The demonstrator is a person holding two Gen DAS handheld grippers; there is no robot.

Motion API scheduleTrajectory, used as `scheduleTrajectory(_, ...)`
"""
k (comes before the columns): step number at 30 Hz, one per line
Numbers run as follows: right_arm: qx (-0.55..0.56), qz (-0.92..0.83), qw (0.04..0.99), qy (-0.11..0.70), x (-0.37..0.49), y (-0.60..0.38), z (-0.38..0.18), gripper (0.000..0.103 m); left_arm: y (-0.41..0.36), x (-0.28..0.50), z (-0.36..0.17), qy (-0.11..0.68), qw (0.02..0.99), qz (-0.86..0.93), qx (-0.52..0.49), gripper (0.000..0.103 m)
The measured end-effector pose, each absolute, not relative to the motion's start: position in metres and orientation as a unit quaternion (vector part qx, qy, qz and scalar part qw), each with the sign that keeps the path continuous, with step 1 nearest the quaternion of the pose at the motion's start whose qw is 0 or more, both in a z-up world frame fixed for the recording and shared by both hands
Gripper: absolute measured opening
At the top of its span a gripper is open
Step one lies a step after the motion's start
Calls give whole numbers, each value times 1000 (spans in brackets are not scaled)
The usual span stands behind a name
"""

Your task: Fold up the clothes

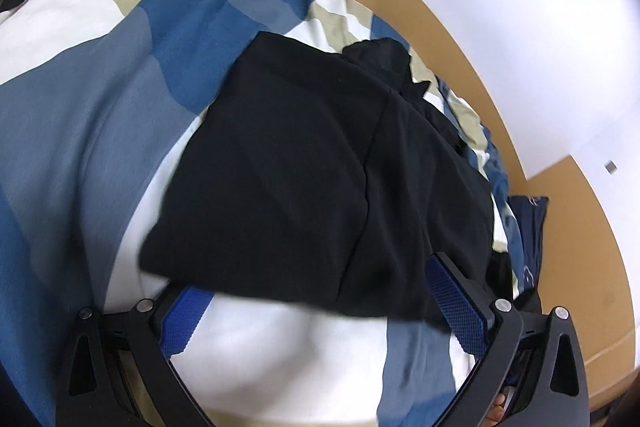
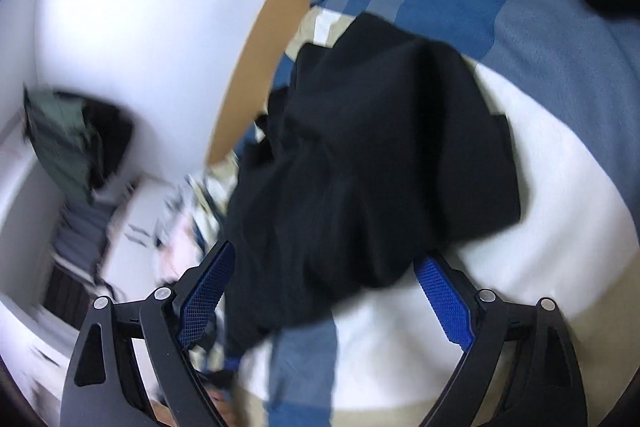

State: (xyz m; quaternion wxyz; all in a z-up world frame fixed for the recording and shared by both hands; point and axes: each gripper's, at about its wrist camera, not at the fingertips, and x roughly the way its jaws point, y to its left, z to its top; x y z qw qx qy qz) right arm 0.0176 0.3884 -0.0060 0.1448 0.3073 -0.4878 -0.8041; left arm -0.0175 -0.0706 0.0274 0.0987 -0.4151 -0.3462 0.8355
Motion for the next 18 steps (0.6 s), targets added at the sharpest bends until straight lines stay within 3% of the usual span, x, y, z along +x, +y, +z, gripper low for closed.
scheduleTrajectory(6,314,-841,145,-416,-1,376,-1,92,-75,-25,25,-378,97,843,-371,100)
scheduleTrajectory(8,311,-849,134,-406,-5,377,-2,83,-72,-26,24,-364,89,852,-366,96)
scheduleTrajectory(9,309,-853,128,-401,-7,377,-3,68,-70,-26,26,-350,83,861,-361,91)
scheduleTrajectory(10,311,-852,125,-403,-8,380,-6,46,-69,-26,27,-342,80,867,-354,86)
scheduleTrajectory(12,313,-843,123,-419,-8,389,-13,35,-68,-24,29,-330,83,877,-339,63)
scheduleTrajectory(15,303,-835,127,-442,-5,397,-16,33,-71,-22,28,-331,88,879,-330,50)
scheduleTrajectory(18,307,-836,127,-436,-9,395,-18,38,-74,-20,25,-337,91,879,-326,50)
